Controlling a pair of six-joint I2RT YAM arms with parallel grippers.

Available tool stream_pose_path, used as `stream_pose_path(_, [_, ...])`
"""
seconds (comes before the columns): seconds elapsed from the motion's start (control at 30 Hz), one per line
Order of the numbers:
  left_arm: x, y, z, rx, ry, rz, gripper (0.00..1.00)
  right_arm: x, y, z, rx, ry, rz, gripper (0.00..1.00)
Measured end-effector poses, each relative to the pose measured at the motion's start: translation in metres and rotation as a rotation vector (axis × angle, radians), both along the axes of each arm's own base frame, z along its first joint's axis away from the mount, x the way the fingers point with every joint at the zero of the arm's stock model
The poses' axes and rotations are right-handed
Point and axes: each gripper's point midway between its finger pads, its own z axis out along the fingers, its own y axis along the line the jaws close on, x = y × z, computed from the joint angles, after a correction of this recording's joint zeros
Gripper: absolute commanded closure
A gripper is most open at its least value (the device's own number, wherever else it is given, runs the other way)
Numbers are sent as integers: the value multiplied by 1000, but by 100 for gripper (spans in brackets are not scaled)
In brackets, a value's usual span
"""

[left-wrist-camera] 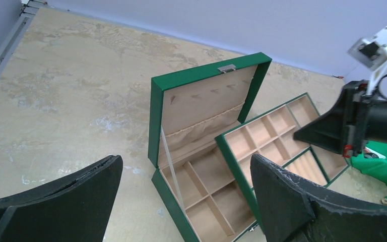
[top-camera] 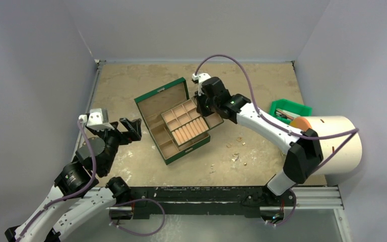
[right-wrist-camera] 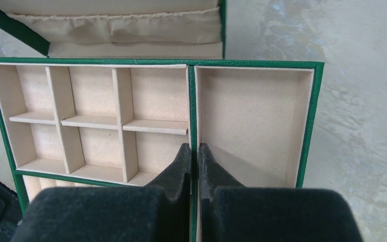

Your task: Organize the mixed jewelry

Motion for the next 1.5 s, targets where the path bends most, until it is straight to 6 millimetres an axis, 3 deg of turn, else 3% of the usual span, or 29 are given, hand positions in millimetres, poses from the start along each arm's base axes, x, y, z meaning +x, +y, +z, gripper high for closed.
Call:
stream_pose_path(0.27, [0,2,0,1,-1,12,2,-5,42,-33,-64,43,94,100])
stream_pose_path(0.43, [0,2,0,2,-1,13,2,-11,53,-49,-83,63,121,100])
stream_pose_path(1.03, [-3,6,0,1,-2,17,2,4,65,-76,-80,92,58,100])
stream_pose_path(1.5, [-3,7,-1,2,-1,19,2,0,71,-80,-65,108,37,100])
